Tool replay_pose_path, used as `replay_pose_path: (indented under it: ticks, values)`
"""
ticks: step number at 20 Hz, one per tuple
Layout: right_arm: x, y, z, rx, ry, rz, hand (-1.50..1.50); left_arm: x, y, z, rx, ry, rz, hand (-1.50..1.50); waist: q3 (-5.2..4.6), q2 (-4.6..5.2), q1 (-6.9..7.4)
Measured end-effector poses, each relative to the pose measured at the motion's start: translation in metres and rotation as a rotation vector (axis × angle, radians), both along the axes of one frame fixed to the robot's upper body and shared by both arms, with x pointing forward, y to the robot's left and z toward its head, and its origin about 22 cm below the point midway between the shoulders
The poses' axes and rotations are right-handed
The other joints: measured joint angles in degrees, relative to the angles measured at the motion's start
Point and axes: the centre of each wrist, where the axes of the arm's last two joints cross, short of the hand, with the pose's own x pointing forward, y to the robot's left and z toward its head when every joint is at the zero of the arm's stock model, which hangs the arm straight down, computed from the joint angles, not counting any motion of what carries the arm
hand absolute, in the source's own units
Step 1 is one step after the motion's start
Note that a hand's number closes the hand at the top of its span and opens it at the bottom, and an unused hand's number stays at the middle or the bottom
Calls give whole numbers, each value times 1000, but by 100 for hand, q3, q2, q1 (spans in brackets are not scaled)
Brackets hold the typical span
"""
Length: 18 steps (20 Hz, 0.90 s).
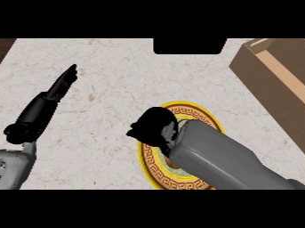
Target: Pick the pear from the plate and place it in the cardboard box
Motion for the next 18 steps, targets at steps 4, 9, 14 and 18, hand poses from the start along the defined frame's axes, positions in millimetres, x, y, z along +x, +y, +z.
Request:
replay_pose_path:
  ticks: [4, 9, 14, 18]
  values:
    - [-1, -1, -10, 5, 23, 3, -150, 2, -4, 1, -3, 3, 2, 0, 0, -1, -8]
    - [-1, 0, -27, -16, 36, 1, -150, 4, -7, 1, 1, 1, 5, 0, 0, 0, -9]
    - [8, -9, -36, -46, 5, -9, -150, -3, -8, 1, -7, 8, -1, 0, 1, 1, 4]
    - [13, -17, -42, -57, 3, -15, -150, -5, -5, -3, -1, 2, 0, 0, 0, 0, -4]
